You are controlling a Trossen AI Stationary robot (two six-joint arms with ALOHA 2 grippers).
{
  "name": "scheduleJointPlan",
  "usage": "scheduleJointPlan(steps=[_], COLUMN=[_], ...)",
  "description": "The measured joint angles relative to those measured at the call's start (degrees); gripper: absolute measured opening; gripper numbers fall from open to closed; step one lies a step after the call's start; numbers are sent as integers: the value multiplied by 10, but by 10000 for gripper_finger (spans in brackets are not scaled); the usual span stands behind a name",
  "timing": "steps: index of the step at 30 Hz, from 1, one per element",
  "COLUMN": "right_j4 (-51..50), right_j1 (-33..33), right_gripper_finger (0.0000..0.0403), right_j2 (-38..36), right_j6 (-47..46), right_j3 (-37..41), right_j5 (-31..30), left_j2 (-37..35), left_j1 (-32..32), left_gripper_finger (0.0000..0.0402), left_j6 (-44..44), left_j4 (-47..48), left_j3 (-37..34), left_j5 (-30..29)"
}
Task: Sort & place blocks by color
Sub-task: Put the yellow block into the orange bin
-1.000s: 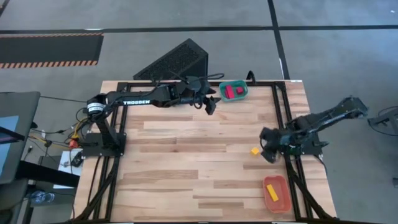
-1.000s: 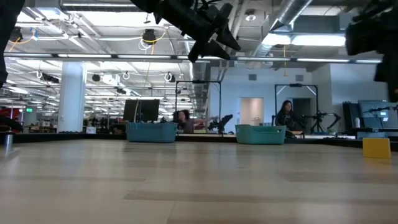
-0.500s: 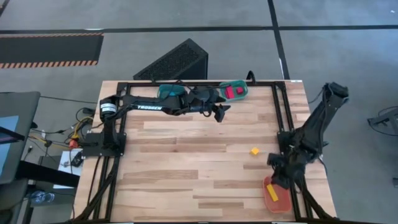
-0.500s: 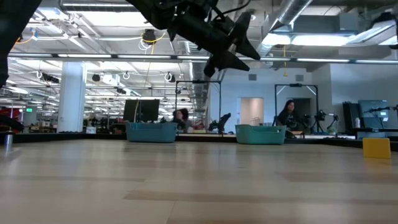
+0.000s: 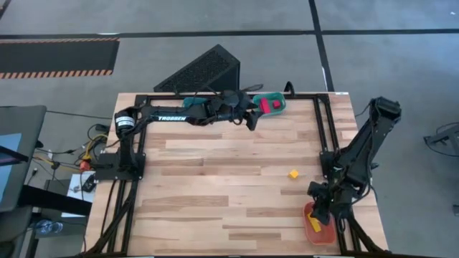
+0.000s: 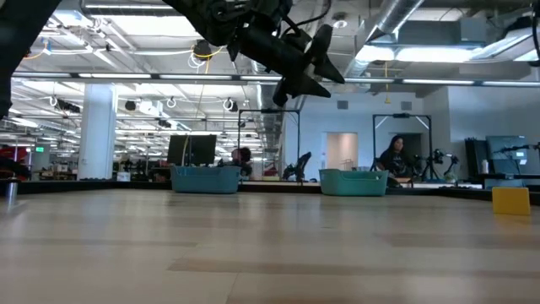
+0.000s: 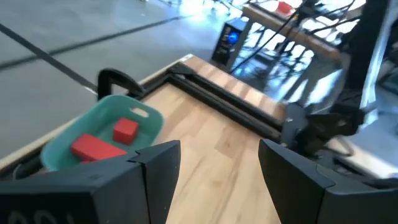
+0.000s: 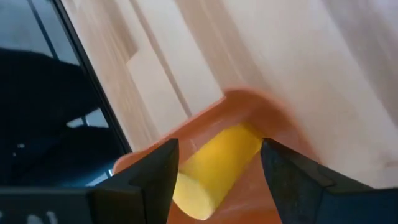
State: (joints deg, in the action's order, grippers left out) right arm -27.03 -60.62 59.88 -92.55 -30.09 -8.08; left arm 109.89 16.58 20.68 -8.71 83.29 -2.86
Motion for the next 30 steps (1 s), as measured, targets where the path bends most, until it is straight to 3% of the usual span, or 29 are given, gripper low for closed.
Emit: scheduleJointPlan(steps=[4, 11, 16, 24, 30], right_j4=[-34, -119, -185, -246, -255], right_j1=[0, 21, 73, 153, 196], right_gripper_finger=[243, 227, 230, 243, 258], right_j2=[-24, -90, -111, -61, -6], right_j6=[-3, 10, 64, 161, 121], right_j3=[0, 0, 0, 0, 0], right_j5=[-48, -229, -318, -302, -267], left_j2=[0, -4, -4, -4, -4], left_j1=[19, 35, 30, 18, 9], left_gripper_finger=[205, 205, 205, 205, 205], left_j6=[15, 25, 5, -28, -35], left_j4=[1, 12, 58, 101, 120], left_j3=[20, 59, 73, 73, 73], left_j5=[51, 107, 110, 91, 88])
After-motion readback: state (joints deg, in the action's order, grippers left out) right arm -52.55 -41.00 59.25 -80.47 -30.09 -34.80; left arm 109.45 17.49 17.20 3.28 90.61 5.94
